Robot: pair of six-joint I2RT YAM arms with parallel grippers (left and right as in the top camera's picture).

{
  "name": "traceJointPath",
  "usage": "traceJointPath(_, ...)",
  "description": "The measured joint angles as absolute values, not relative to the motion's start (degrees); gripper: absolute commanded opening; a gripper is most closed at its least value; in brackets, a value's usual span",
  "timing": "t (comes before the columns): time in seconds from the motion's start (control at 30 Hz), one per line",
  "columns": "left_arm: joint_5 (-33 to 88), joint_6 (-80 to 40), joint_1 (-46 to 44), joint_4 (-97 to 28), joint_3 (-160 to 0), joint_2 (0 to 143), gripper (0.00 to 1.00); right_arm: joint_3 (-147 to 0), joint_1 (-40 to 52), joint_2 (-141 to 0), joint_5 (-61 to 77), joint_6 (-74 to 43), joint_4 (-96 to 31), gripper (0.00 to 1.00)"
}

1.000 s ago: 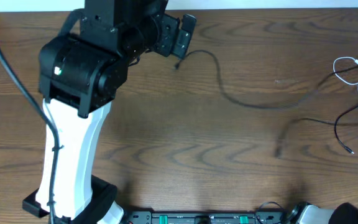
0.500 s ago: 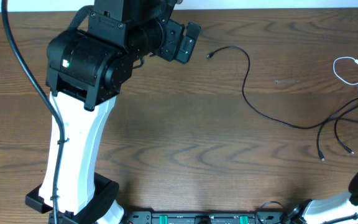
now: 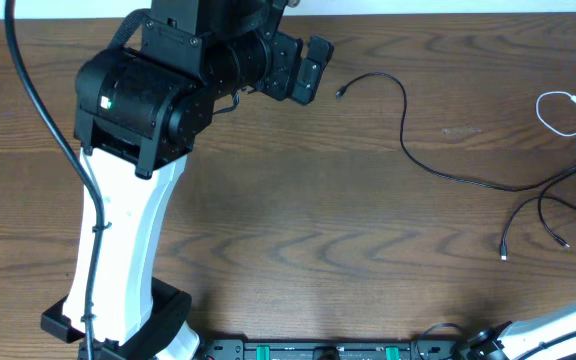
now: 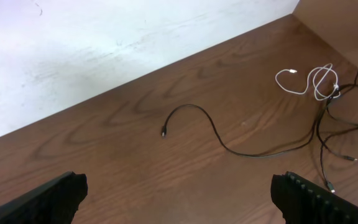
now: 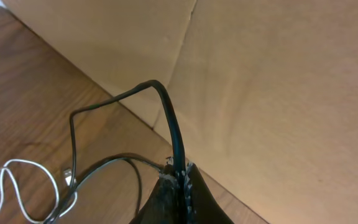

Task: Untangle cables

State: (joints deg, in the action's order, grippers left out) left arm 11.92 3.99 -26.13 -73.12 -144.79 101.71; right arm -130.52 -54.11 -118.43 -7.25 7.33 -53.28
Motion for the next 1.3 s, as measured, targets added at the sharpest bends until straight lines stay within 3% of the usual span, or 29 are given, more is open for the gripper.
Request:
traceJointPath(0.03, 12.0, 3.7, -26.1, -73.1, -144.8, 101.7, 1.00, -130.5, -54.1, -118.3, -7.0, 6.4, -53.3, 0.99)
traceJointPath(0.33, 12.2, 3.5, -26.1, -73.2, -144.8, 101.7, 1.00, -130.5, -53.9, -117.0, -4.7, 2.6, -54.1, 0.99)
traceJointPath(0.5, 12.1, 4.5, -26.1, -73.8, -144.8, 101.9, 1.00, -130.5, -53.5, -109.4, -2.0, 0.7, -55.4, 0.99)
traceJointPath(0.73, 11.2, 6.9, -26.2, -77.2, -144.8, 105.7, 1.00, -130.8, -53.3, -95.0, 16.5, 0.2, -61.5, 0.99)
traceJointPath(0.9, 4.1, 9.1, -25.3, -79.2, -143.4, 111.9, 1.00, -130.9, -50.9, -87.3, 26.3, 2.5, -73.5, 0.99)
traceJointPath(0.97, 3.9, 9.5, -24.4, -76.8, -141.6, 115.9, 1.00, -131.1, -46.2, -84.7, 27.7, 4.5, -77.7, 0.99)
traceJointPath(1.03, 3.5, 9.8, -24.3, -74.3, -141.1, 118.3, 1.00, -131.1, -40.4, -83.0, 28.4, 6.0, -81.0, 0.87)
traceJointPath(1.1, 2.6, 10.2, -24.1, -72.8, -140.9, 120.3, 1.00, -131.2, -32.0, -82.1, 28.4, 7.6, -86.5, 0.60)
traceJointPath(1.3, 2.1, 10.5, -21.4, -70.8, -140.5, 120.2, 1.00, -124.7, -12.3, -87.2, 22.5, 8.0, -89.8, 0.67)
